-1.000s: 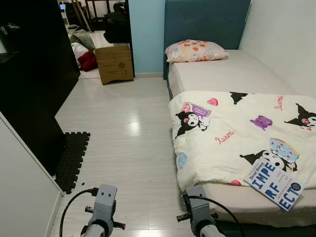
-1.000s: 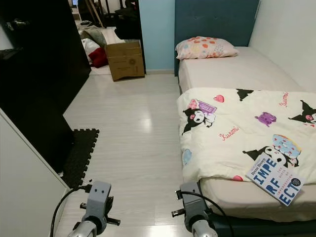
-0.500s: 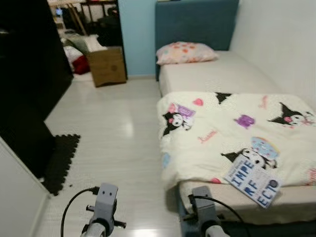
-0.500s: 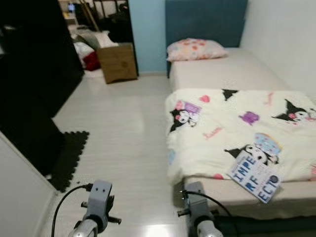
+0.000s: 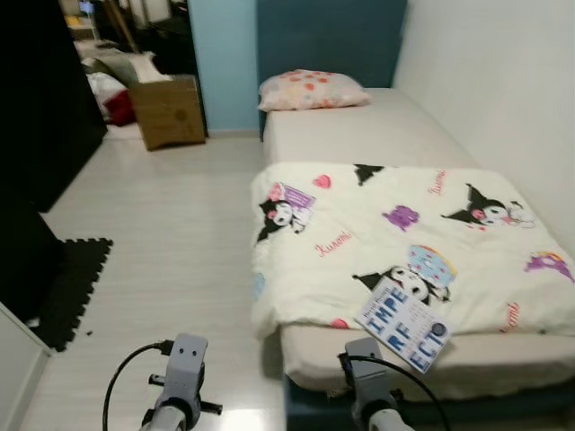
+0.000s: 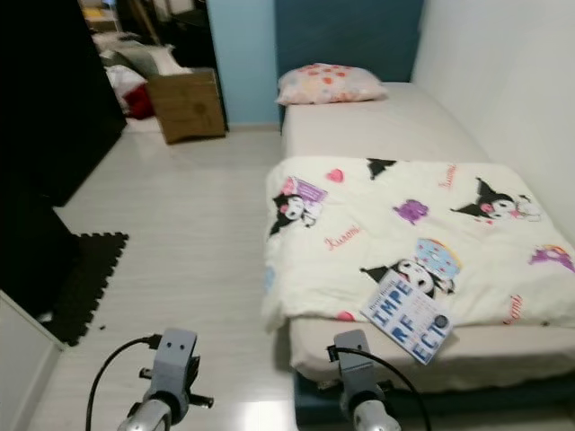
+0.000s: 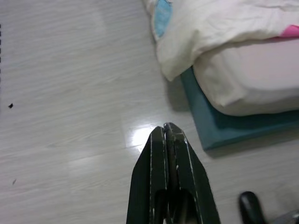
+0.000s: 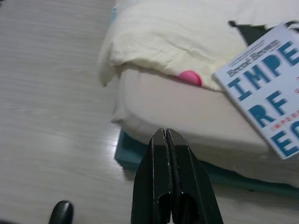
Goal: Clean up the room
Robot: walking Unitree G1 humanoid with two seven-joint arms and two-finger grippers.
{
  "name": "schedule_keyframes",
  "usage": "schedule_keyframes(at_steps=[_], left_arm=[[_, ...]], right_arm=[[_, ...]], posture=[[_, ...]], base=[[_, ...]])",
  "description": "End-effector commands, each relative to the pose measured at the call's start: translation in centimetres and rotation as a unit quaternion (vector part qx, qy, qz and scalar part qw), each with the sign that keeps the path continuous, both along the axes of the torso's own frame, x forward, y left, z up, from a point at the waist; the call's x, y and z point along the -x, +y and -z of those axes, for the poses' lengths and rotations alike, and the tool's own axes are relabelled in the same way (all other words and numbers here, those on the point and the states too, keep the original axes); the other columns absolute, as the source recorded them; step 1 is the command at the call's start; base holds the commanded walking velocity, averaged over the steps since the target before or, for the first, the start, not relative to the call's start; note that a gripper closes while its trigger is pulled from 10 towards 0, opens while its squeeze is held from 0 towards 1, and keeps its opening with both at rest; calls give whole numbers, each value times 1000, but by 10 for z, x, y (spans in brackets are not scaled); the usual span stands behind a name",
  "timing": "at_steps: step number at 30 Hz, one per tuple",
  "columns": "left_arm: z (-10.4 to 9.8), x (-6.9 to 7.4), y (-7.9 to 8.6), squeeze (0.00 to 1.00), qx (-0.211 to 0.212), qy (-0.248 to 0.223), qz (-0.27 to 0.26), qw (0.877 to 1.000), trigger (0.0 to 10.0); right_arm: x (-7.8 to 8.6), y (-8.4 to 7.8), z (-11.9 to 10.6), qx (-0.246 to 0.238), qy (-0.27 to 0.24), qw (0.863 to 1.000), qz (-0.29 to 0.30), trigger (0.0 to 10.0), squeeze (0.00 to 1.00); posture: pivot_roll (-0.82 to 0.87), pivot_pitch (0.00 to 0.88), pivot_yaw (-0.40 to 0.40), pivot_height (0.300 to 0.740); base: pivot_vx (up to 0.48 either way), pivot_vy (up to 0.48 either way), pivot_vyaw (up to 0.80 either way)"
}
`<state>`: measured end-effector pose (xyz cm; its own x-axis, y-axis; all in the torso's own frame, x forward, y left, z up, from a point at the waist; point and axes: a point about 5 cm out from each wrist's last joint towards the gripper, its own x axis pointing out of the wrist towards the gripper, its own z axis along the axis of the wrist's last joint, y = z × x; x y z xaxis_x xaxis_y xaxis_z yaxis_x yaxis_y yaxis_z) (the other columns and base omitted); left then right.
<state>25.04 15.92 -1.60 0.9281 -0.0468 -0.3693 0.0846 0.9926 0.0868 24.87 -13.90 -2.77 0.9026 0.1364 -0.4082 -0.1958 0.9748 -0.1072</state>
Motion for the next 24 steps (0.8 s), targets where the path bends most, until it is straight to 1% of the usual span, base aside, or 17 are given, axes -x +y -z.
schedule_keyframes(at_steps=[1,8,17,24], left_arm=[[5,5,3,0,-2,14,-4,1000,10000],[5,5,3,0,-2,13,-6,1000,10000],[5,4,3,0,0,13,-6,1000,10000],[5,4,3,0,-1,13,-6,1000,10000]], right_arm=[[2,-1,2,0,2,1000,1,10000,0],[1,-1,0,-1,-1,1000,0,10000,0],[-6,2,-6,-6,-15,1000,-2,10000,0],[-6,3,-6,-7,-16,1000,-2,10000,0]], posture=[[-42,133,28,740],[-40,133,26,740],[-44,136,25,740],[-42,133,23,740]], base=[[0,-360,0],[0,-359,0],[0,-360,0],[0,-360,0]])
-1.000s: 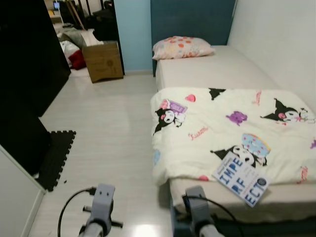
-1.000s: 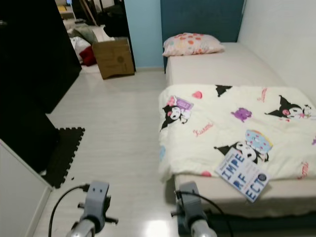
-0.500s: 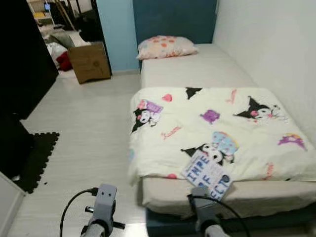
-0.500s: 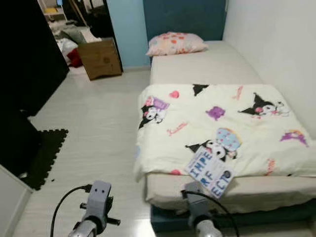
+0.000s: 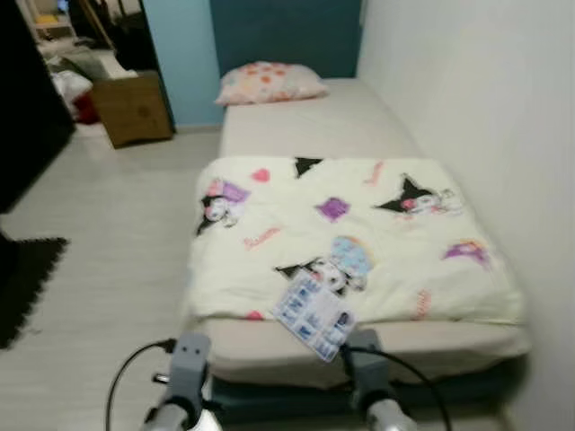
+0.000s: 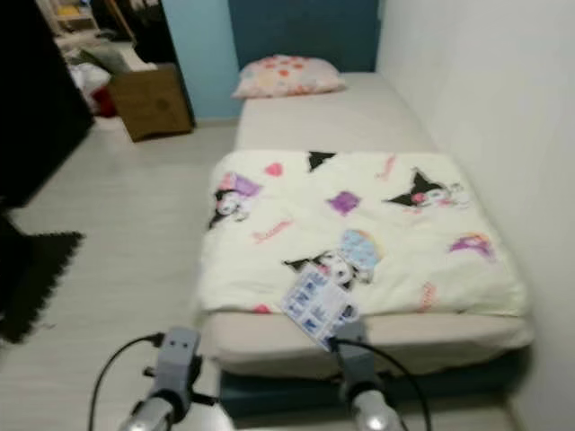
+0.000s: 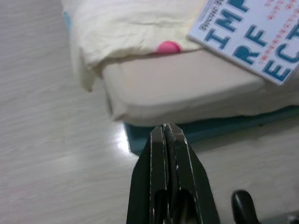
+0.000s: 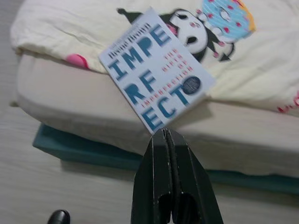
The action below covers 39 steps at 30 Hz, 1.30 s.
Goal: Clean up the room
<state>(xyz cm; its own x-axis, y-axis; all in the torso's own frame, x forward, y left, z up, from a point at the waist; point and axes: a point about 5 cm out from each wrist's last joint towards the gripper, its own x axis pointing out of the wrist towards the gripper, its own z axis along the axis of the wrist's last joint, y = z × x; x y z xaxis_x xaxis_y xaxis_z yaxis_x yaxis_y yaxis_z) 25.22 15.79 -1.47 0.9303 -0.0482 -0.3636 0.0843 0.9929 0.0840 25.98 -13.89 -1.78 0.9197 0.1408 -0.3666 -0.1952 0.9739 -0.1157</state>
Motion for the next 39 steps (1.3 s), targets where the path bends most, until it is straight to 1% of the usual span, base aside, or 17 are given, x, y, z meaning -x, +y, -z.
schedule_keyframes(at_steps=[1,12,17,18,24,29,39], left_arm=[[6,6,5,0,-3,15,-6,1000,10000],[5,5,7,0,-5,13,-7,1000,10000],[3,5,7,0,-6,5,-2,1000,10000],[2,6,7,0,-6,-2,1,1000,10000],[1,7,8,0,0,-7,-5,1000,10000],[-2,5,10,0,-21,-22,0,1000,10000],[-5,2,9,0,-36,-28,-2,999,10000]], right_arm=[[5,3,4,-8,7,1000,0,10000,0],[4,3,3,-7,6,1000,-1,10000,0],[3,3,2,-8,5,1000,-1,10000,0],[3,4,2,-9,4,1000,-2,10000,0],[3,5,2,-9,5,1000,-4,10000,0],[2,6,2,-11,4,1000,-5,10000,0],[3,6,3,-11,6,1000,-2,10000,0]], posture=[[-42,131,24,740],[-41,125,22,740],[-41,122,21,740],[-41,122,21,740],[-35,117,20,740],[-34,116,21,740],[-32,122,24,740]], base=[[0,-360,0],[0,-359,0],[0,0,0],[0,262,0],[0,437,0],[0,0,0],[0,0,0]])
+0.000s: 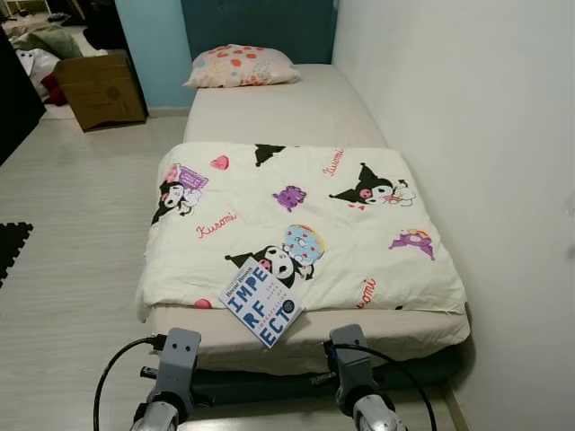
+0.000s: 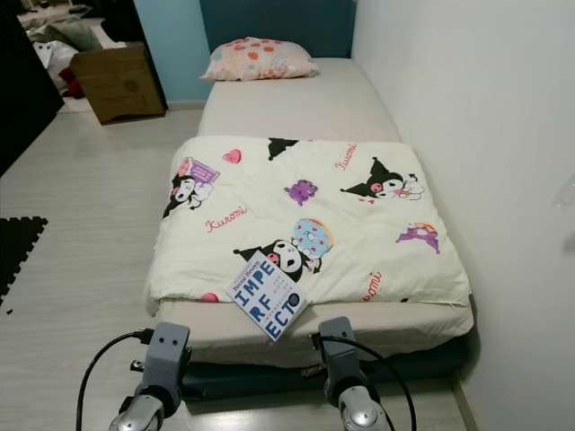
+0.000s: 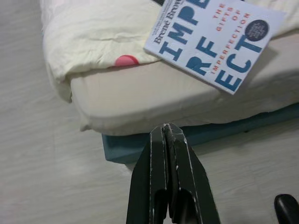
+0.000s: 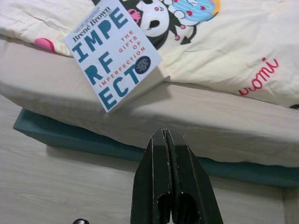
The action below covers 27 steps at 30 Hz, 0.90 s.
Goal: Clean up the room
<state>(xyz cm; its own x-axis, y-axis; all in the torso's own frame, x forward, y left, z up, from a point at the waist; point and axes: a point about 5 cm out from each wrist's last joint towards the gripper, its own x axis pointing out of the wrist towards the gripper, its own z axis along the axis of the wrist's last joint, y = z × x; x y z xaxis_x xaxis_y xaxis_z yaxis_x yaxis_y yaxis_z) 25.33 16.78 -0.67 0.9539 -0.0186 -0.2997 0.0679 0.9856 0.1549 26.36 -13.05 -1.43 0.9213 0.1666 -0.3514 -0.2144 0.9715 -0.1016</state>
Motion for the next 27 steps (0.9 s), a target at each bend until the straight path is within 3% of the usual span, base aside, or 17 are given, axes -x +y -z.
schedule_keyframes(at_steps=[1,8,11,15,27], left_arm=[[3,3,-2,0,-2,6,2,1000,10000],[-4,1,-4,0,24,-17,-44,999,10000],[-13,-2,-1,0,27,-46,-73,996,10000],[-24,-6,1,0,32,-72,-83,993,10000],[-28,-8,2,0,37,-81,-78,993,10000]], right_arm=[[7,-3,6,-2,13,1000,9,10000,0],[0,-8,-1,11,-7,1000,26,10000,0],[-13,-11,-15,-39,-35,998,40,10000,0],[-23,-12,-26,-64,-53,996,39,10000,0],[-28,-8,-31,-61,-62,996,30,10000,0]], posture=[[-31,123,24,740],[-24,128,21,740],[-23,129,18,740],[-22,129,14,740],[-18,131,12,740]], base=[[0,0,0],[0,0,0],[0,0,0],[0,0,0],[0,0,0]])
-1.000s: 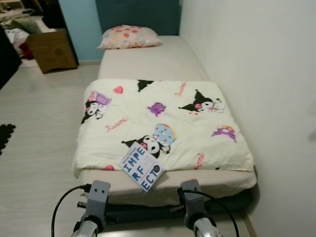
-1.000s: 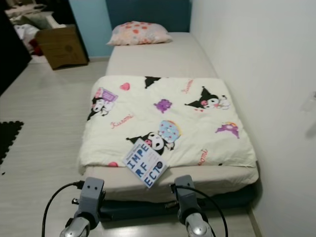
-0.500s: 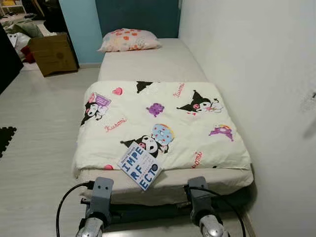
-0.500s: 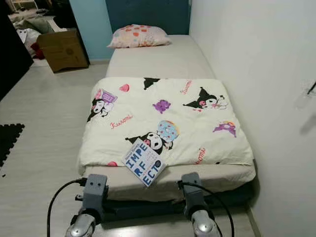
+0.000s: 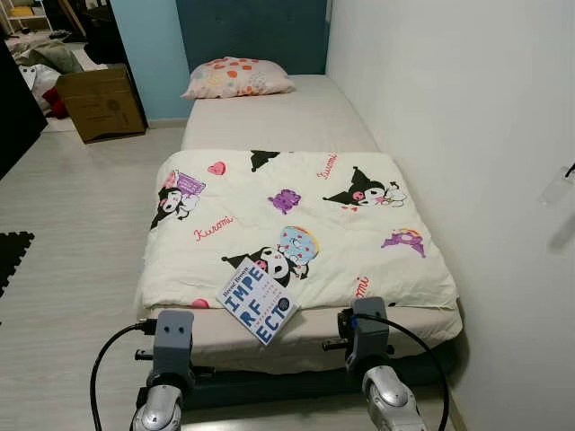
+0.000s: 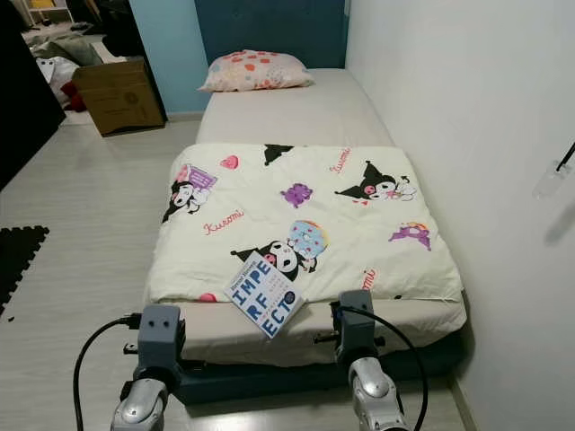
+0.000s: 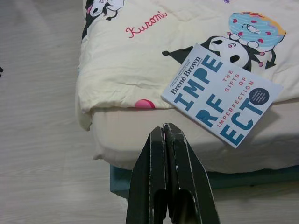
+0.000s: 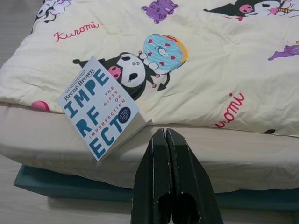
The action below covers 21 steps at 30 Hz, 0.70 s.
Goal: Clean up the room
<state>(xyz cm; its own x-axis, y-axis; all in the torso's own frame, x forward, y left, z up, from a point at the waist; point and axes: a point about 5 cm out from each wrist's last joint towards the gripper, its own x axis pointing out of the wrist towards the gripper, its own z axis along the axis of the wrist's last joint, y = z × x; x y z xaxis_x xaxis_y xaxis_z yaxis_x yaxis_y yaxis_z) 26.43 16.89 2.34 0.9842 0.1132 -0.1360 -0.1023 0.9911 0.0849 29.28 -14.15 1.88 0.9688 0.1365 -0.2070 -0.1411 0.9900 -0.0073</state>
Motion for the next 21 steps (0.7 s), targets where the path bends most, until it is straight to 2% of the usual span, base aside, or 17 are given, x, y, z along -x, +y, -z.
schedule_keyframes(at_steps=[1,7,21], left_arm=[[2,3,1,0,4,4,-2,1000,10000],[-2,4,1,0,12,-5,4,1000,10000],[-2,6,2,0,17,-6,9,1000,10000]], right_arm=[[1,3,2,-1,5,1000,-4,10000,0],[2,4,2,-4,5,1000,-9,10000,0],[2,7,2,-5,4,1000,-15,10000,0]], posture=[[-18,131,12,740],[-17,130,14,740],[-13,133,16,740]], base=[[0,0,0],[89,0,0],[368,0,0]])
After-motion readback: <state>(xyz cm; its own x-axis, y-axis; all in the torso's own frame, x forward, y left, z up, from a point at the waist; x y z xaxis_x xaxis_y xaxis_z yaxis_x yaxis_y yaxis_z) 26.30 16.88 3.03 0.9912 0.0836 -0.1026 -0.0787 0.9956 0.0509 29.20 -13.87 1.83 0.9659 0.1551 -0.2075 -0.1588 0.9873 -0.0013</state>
